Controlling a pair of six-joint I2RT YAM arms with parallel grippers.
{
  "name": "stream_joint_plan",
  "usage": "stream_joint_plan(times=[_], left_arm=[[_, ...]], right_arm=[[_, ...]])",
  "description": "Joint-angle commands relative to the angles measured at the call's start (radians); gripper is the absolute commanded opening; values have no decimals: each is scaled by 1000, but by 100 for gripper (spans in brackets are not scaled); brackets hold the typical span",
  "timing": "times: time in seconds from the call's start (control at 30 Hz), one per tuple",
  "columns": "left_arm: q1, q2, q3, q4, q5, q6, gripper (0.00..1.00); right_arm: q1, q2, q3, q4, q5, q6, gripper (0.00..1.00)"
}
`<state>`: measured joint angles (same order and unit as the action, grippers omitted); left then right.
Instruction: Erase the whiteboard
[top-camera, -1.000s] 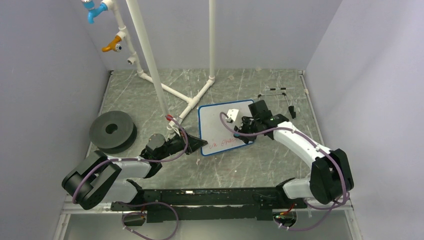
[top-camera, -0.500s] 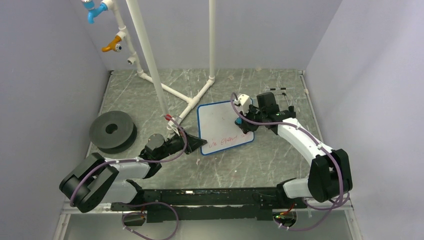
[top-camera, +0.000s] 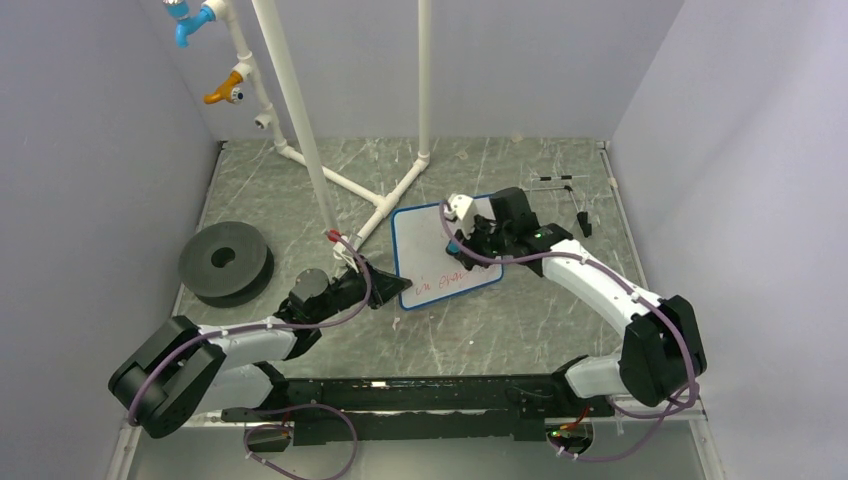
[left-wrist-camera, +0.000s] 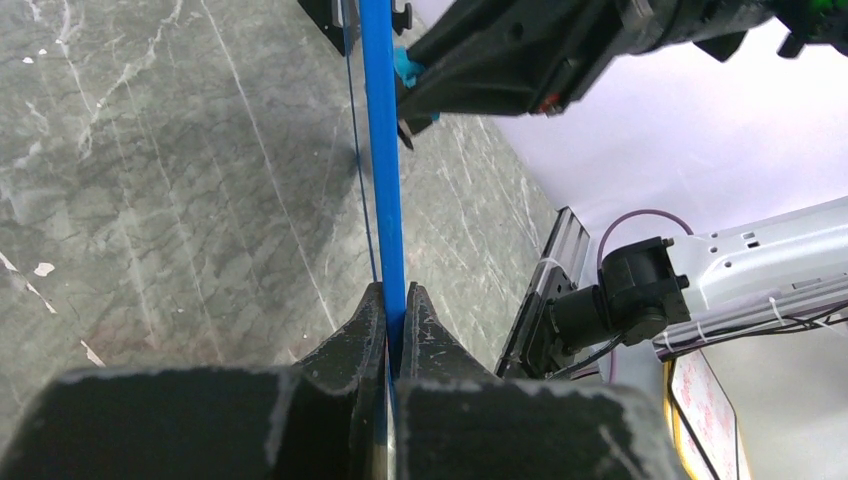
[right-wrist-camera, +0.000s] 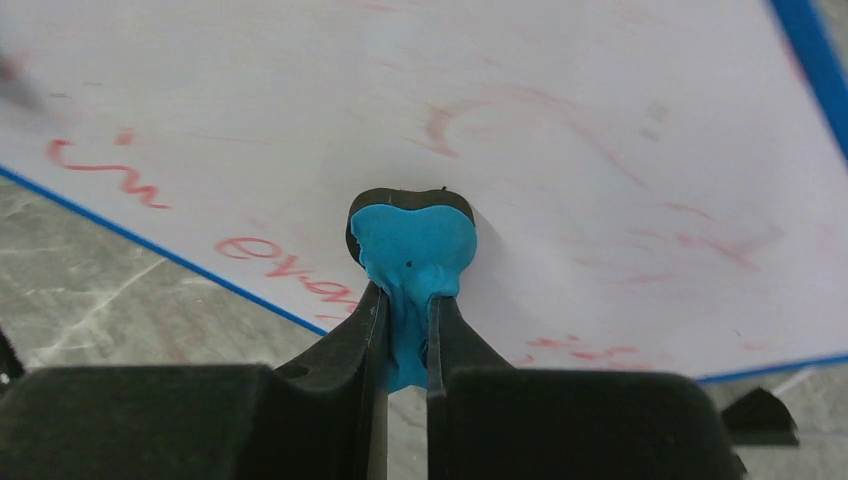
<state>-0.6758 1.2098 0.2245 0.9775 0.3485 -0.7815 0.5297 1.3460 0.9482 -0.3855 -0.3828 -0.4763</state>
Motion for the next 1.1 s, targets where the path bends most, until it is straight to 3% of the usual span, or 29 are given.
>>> stream_joint_plan(times=[0.0,0.17,0.27,0.37,0.57,0.7,0.83,1.0,1.07], left_arm=[[-34,-71,18,168,56,29,0],[-39,-72,39,142,42,41,0],[-38,-65,54,141,37,45,0],[-39,-57,74,119,35,44,0],[-48,-30,77,135,28,8,0],[-56,-11,75,156,32,-11,0],[-62,-19,58,171,27,-16,0],[-65,-54,38,159,7,-15,0],[-65,-63,36,158,2,-19,0]], right_arm=[[-99,-8,16,68,36,39,0],[-117,13,31,48,30,46,0],[-115,-5,32,23,-65,24,0],[-54,-29,33,-8,-164,-17,0],[43,-10,107,-7,-139,19,0],[9,28,185,61,-58,123,0],[-125,63,205,87,-5,206,0],[-188,42,116,88,20,165,0],[-177,37,97,65,-67,140,0]])
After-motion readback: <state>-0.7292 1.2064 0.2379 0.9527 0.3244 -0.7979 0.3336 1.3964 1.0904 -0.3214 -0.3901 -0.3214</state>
